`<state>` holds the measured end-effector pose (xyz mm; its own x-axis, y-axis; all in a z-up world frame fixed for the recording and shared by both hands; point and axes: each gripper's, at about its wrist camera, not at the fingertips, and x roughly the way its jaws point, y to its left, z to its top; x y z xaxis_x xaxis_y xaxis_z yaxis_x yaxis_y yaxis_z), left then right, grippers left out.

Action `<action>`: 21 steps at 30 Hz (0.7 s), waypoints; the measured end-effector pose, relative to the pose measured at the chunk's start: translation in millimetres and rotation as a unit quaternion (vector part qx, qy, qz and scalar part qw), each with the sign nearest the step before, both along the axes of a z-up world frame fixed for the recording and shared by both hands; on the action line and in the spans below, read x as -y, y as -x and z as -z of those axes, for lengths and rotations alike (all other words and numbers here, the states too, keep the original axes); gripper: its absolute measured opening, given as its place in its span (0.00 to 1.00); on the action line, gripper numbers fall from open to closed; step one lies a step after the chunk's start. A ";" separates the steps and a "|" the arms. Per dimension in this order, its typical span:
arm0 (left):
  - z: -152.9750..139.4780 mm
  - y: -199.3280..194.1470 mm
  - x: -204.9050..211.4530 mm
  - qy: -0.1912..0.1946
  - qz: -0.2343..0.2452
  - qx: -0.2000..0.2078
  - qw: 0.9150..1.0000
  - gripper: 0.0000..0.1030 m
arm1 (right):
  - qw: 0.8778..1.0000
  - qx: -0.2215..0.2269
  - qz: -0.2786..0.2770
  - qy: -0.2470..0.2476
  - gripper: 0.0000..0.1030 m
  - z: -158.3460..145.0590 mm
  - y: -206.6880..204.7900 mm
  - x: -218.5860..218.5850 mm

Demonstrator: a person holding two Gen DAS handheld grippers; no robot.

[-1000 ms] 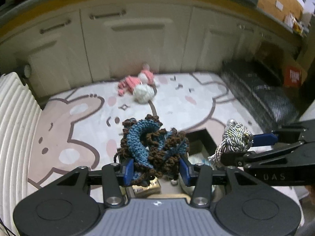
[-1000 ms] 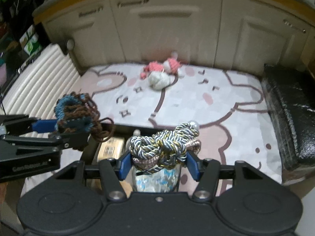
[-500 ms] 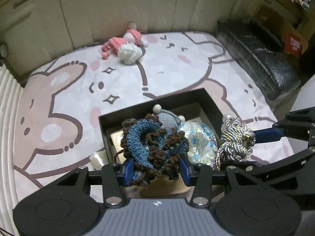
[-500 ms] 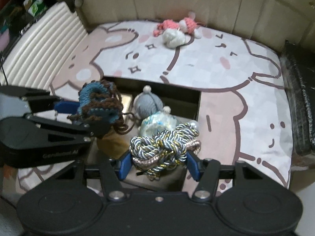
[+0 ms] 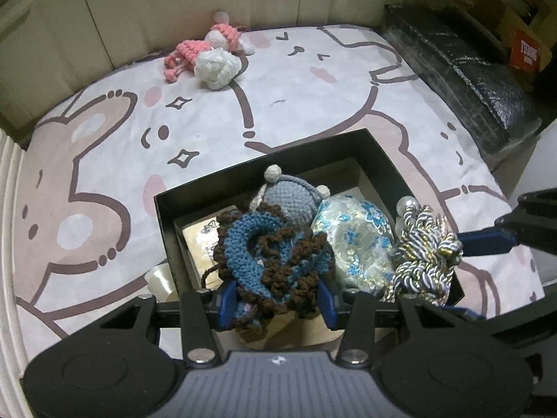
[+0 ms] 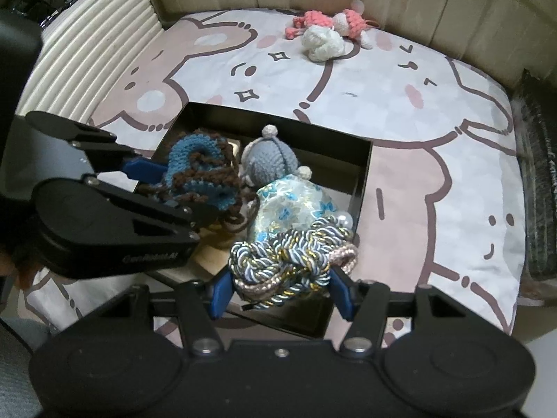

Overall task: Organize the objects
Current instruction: 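Carry the crocheted piece and rope knot over the black box, then open both tools to drop the crocheted piece and rope knot into the box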

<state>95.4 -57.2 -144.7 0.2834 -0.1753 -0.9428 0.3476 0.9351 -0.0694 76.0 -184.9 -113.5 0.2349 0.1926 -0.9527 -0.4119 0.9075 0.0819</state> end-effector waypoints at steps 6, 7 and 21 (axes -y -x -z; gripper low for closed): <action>2.3 -2.8 2.9 0.013 -0.009 -0.004 1.000 0.58 | 1.000 -0.002 0.001 -0.003 0.57 -0.1 -1.1 0.2; 1.1 -3.5 2.4 0.017 -0.012 -0.002 1.000 0.62 | 1.000 -0.002 0.000 -0.003 0.57 -0.1 -1.0 0.2; -28.9 -3.6 -17.5 0.062 -0.062 0.044 0.995 0.72 | 0.995 -0.033 0.064 -0.075 0.57 -7.1 -5.8 12.6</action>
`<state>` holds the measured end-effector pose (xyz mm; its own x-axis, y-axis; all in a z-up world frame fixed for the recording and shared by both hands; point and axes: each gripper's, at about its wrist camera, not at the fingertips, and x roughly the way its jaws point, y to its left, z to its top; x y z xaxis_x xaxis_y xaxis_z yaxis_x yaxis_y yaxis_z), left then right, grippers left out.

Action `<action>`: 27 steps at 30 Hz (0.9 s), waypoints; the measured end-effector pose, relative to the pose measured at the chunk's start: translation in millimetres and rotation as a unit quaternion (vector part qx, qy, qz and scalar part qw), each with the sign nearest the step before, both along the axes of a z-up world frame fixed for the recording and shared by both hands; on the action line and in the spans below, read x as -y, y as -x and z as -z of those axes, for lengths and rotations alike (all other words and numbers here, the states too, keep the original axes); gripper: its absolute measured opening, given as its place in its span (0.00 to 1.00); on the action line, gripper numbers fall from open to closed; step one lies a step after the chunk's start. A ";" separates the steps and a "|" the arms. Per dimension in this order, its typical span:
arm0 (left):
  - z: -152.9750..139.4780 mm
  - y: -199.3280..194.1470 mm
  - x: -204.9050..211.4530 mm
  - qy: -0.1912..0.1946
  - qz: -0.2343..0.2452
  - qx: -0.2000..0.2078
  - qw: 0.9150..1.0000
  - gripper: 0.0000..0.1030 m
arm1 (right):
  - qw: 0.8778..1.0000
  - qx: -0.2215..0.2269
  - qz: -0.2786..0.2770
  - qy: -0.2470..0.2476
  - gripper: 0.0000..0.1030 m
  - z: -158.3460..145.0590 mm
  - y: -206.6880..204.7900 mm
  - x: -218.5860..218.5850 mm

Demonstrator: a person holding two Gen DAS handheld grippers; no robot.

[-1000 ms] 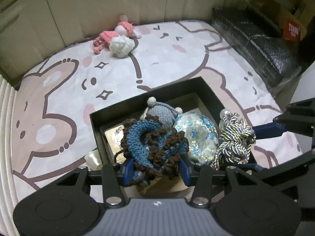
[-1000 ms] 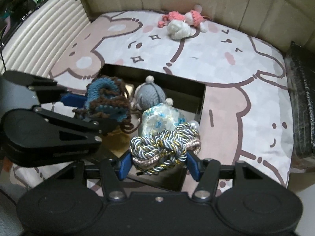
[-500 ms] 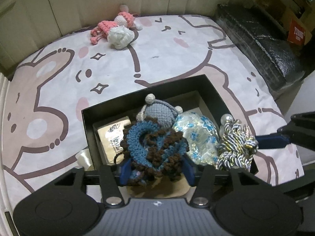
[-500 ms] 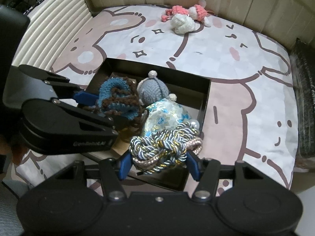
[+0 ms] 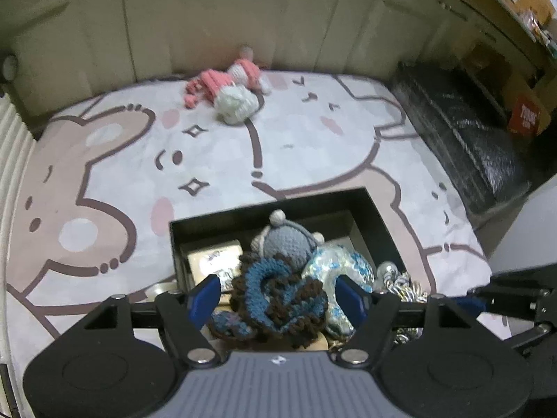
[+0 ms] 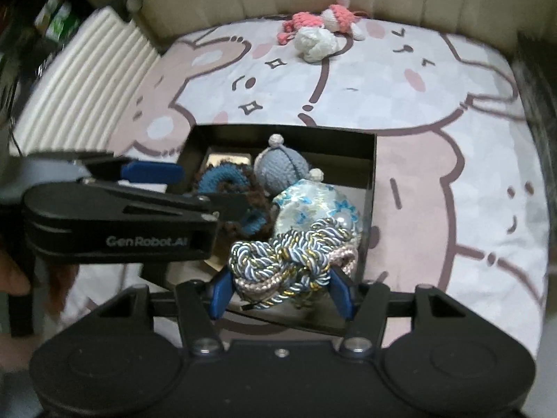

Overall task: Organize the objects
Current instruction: 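Open both tools to drop the crocheted piece and rope knot into the box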

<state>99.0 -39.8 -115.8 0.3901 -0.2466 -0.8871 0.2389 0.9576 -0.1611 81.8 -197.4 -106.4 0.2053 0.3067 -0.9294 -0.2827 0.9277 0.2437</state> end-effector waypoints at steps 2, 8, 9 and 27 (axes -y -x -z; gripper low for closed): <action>-4.5 1.5 -2.9 -0.002 -0.007 0.011 1.000 0.73 | 1.000 -0.010 0.025 -0.016 0.57 -0.9 -0.5 3.9; -9.4 4.0 -9.7 0.002 -0.018 0.018 1.000 0.74 | 0.990 -0.067 0.116 -0.047 0.57 9.0 -3.2 15.5; -9.4 4.2 -9.6 0.001 -0.018 0.017 1.000 0.74 | 0.989 -0.073 0.124 -0.042 0.57 10.6 -2.8 16.1; -8.5 6.7 -10.2 -0.012 -0.019 0.013 1.000 0.75 | 0.990 -0.063 0.125 -0.011 0.73 4.4 1.0 14.2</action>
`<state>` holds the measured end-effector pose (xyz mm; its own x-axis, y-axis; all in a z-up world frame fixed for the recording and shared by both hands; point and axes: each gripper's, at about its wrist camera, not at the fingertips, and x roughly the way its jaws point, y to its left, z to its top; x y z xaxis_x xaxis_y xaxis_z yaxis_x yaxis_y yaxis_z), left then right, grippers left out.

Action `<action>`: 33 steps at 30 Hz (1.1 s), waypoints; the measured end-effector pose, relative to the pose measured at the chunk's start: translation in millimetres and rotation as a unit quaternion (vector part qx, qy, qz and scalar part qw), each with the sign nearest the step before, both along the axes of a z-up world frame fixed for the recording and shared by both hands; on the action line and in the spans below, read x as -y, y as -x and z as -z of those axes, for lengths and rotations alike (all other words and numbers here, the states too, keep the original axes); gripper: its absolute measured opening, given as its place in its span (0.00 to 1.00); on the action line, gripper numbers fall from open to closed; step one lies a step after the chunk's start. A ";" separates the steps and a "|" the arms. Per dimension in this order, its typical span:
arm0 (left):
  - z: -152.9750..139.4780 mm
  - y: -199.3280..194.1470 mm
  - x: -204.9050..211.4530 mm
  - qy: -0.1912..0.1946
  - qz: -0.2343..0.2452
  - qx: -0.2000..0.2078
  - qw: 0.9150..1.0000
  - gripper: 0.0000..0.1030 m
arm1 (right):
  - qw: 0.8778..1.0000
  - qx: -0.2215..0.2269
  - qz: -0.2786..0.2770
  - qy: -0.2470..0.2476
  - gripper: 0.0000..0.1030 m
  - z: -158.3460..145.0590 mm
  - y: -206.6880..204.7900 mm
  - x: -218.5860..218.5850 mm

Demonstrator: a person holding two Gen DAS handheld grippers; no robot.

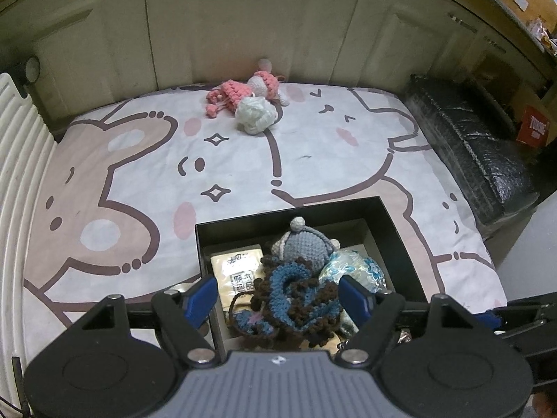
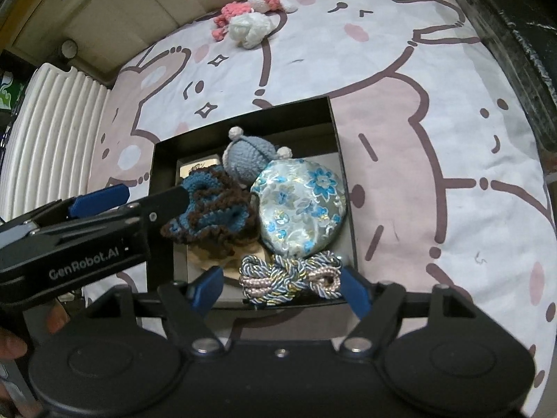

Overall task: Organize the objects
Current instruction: 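Open both tools to drop the crocheted piece and rope knot into the box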

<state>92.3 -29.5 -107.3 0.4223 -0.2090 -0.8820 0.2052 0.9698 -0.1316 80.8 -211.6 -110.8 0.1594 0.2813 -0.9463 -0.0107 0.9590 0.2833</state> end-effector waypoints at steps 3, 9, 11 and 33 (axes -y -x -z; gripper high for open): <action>-0.6 -0.2 -1.0 -0.001 -0.004 -0.001 1.000 0.75 | 1.000 0.000 0.001 0.001 0.73 0.0 0.3 0.0; -2.4 2.2 -3.7 -0.001 -0.009 -0.002 1.000 0.75 | 1.000 0.007 0.000 0.003 0.73 -3.6 1.2 0.9; -3.3 3.2 -4.1 0.000 -0.012 -0.003 1.000 0.74 | 1.000 0.009 0.001 0.003 0.73 -4.5 2.0 1.4; -15.0 22.0 -22.6 -0.009 -0.042 -0.021 0.999 0.96 | 0.997 0.065 -0.001 0.049 0.87 -23.3 5.9 15.2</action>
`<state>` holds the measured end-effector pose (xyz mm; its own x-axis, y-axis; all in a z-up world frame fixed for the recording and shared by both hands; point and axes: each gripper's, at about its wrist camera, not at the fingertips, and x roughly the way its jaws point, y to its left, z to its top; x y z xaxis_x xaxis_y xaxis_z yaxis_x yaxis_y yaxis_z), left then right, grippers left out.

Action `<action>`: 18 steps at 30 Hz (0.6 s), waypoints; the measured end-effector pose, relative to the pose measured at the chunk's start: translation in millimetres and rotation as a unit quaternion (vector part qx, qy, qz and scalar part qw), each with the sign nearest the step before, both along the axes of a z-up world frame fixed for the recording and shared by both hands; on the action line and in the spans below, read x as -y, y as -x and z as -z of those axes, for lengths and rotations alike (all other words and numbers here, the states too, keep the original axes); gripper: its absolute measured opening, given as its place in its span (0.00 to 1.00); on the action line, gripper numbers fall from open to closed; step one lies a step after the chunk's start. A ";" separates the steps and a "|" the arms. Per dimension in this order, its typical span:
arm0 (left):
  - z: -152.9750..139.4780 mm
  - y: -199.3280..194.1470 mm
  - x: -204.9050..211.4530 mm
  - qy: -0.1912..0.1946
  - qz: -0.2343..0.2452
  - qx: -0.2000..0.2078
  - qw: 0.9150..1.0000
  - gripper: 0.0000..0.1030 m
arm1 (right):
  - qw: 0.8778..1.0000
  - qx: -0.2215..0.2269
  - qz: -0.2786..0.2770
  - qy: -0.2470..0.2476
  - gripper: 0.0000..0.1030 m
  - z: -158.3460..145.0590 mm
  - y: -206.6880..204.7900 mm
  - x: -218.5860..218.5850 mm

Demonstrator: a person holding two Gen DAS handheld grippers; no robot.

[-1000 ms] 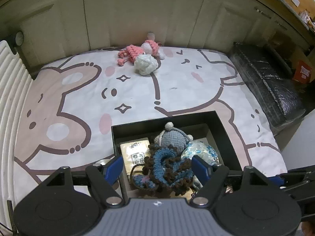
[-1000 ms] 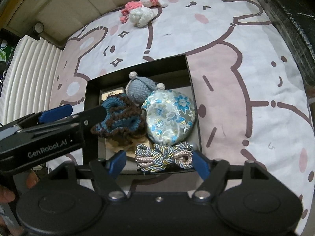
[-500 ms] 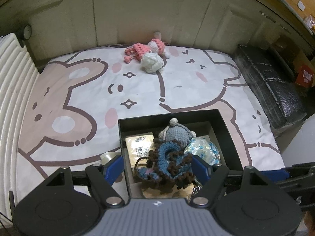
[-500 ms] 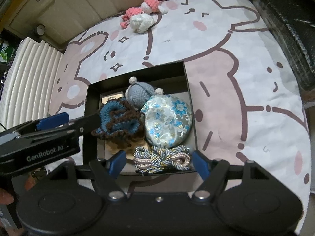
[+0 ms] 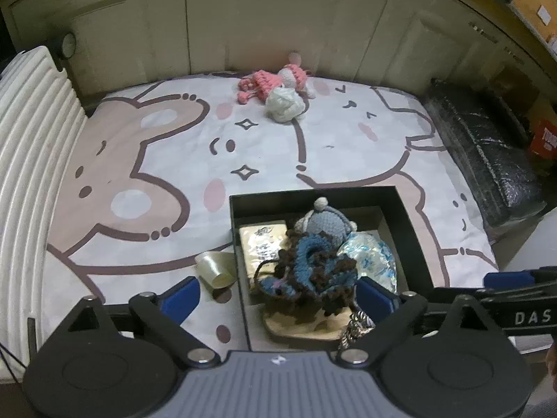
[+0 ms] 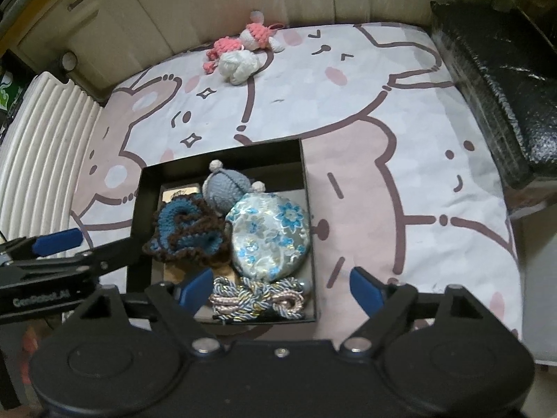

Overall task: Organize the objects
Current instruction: 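Open both tools to drop the crocheted piece and rope knot into the box, then lift both open tools away from the box toward the pink bunny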

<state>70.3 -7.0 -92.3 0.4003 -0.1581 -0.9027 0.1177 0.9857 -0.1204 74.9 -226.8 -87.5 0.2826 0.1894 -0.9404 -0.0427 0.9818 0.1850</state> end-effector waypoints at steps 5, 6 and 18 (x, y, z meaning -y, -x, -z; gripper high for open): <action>1.6 2.9 1.4 -0.018 0.004 -0.010 1.000 1.00 | 1.000 0.003 -0.003 0.012 0.97 -1.3 1.7 3.0; 2.1 3.5 1.8 -0.021 0.005 -0.013 1.000 1.00 | 1.000 0.003 -0.005 0.015 0.97 -1.1 1.8 3.2; 6.7 2.0 0.1 -0.025 -0.006 -0.017 1.000 1.00 | 0.999 0.018 0.000 0.030 1.00 3.7 -2.6 15.3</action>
<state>68.3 -7.1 -99.0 0.3700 -0.1074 -0.9228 0.1025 0.9920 -0.0743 77.6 -242.2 -91.2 0.3163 0.1337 -0.9392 -0.0479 0.9910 0.1249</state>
